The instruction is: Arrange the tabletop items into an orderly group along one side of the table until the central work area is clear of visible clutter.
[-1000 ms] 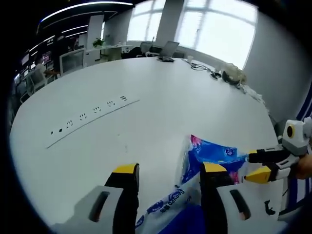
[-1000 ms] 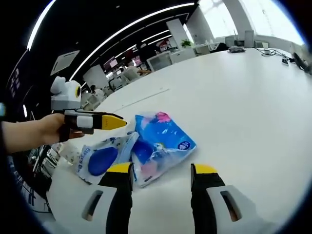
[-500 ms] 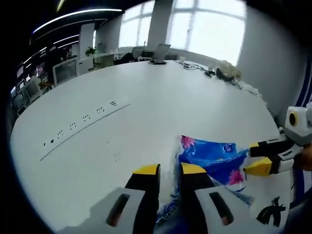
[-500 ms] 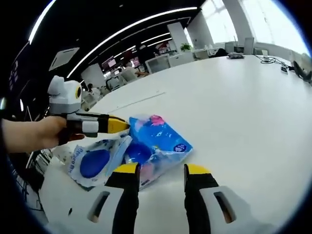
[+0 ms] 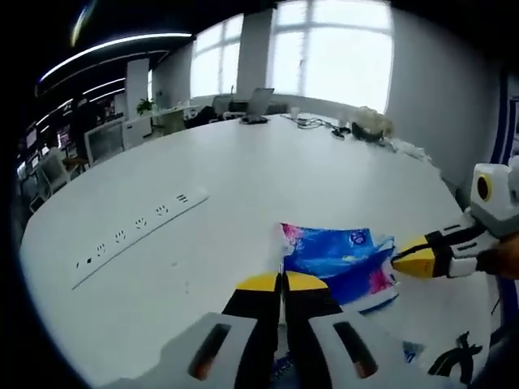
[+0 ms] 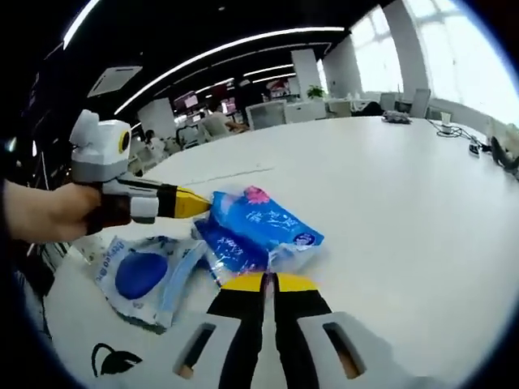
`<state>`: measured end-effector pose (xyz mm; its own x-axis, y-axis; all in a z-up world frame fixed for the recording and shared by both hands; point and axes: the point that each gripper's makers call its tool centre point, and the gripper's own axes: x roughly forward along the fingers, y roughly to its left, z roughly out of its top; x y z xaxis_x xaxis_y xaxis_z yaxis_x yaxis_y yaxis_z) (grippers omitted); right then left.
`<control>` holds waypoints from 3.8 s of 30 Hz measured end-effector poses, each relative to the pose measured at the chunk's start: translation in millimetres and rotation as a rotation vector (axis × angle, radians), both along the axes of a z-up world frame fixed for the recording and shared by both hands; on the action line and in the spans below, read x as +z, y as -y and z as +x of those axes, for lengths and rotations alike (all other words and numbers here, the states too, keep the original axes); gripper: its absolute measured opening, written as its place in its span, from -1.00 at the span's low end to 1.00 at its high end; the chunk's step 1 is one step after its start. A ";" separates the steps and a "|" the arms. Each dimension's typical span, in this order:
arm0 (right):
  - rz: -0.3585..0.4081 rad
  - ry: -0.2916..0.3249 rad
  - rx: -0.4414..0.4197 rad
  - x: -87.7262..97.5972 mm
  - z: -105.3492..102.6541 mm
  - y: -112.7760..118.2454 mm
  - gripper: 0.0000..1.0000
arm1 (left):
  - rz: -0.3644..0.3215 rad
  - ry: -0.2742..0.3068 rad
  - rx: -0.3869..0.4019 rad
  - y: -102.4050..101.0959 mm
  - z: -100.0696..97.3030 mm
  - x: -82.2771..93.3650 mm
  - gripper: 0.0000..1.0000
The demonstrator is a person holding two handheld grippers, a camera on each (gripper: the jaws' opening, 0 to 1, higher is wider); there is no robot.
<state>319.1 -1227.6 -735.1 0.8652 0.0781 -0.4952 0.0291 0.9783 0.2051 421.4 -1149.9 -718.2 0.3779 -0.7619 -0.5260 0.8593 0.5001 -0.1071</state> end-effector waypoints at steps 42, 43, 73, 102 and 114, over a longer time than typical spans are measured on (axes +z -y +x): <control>-0.148 0.071 0.036 52.4 -33.5 58.2 -1.00 | -0.009 -0.077 0.008 25.5 -95.8 41.0 -0.98; -0.144 0.068 0.036 51.9 -35.1 59.4 -1.00 | -0.005 -0.077 0.008 24.9 -97.8 39.9 -0.98; -0.117 -0.059 0.159 1.7 -29.8 54.0 -1.00 | 0.121 -0.194 0.107 14.6 -115.6 -9.1 -0.97; -0.048 -0.003 0.156 8.4 -25.4 55.6 -0.57 | 0.077 -0.216 0.142 -3.8 -113.7 1.3 -0.32; 0.009 0.200 0.231 102.5 -54.1 27.3 -0.26 | -0.093 -0.159 0.129 -49.8 -140.0 72.6 0.34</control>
<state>265.0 -1254.9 -632.6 0.9042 0.2878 -0.3157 -0.2359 0.9525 0.1926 281.4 -1100.1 -645.6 0.3936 -0.7607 -0.5162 0.7575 0.5865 -0.2867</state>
